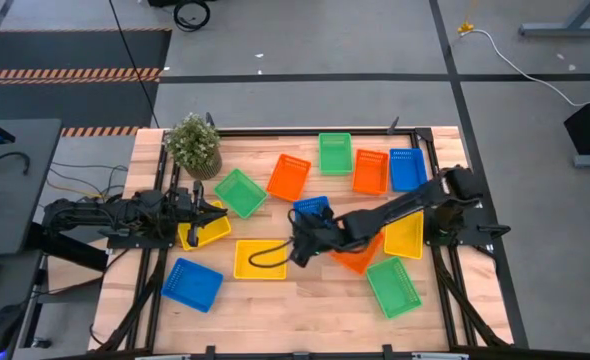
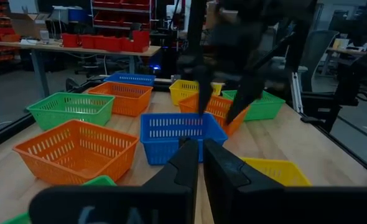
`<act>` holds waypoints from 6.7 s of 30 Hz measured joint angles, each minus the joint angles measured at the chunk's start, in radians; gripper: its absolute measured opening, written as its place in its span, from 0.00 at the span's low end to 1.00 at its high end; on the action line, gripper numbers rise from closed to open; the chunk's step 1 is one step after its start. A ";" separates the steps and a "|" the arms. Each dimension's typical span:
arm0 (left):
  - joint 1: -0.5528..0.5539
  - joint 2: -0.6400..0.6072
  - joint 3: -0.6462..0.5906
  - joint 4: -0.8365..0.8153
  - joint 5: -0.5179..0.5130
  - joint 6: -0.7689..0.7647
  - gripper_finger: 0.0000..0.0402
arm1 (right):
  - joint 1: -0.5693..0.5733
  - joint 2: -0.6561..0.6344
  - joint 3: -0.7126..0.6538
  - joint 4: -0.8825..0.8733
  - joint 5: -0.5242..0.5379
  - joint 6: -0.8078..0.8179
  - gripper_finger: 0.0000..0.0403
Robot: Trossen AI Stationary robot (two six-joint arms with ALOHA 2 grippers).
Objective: Stack baskets by color
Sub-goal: Move the center blue bin to the right side of the center yellow bin, then move the bottom green bin to the right side of the bottom right blue bin
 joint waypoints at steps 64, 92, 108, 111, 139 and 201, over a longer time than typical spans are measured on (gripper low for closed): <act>0.000 0.001 0.000 -0.001 0.000 0.000 0.10 | 0.433 0.086 0.124 -0.208 -0.154 -0.215 0.01; 0.000 0.000 0.001 -0.004 0.000 0.000 0.08 | 0.295 0.142 0.046 -0.192 -0.124 -0.185 0.02; 0.000 0.000 0.001 -0.004 0.000 0.000 0.08 | 0.295 0.140 0.044 -0.209 -0.139 -0.134 0.22; 0.000 0.000 0.000 -0.004 0.000 0.000 0.07 | 0.295 0.107 0.044 -0.212 -0.132 -0.136 0.30; 0.000 0.000 0.000 -0.004 0.000 0.000 0.09 | 0.523 -0.166 0.045 -0.770 -0.270 0.752 0.44; 0.000 0.000 0.000 -0.005 0.000 0.000 0.08 | 0.403 -0.066 -0.084 -0.788 -0.317 -0.018 0.02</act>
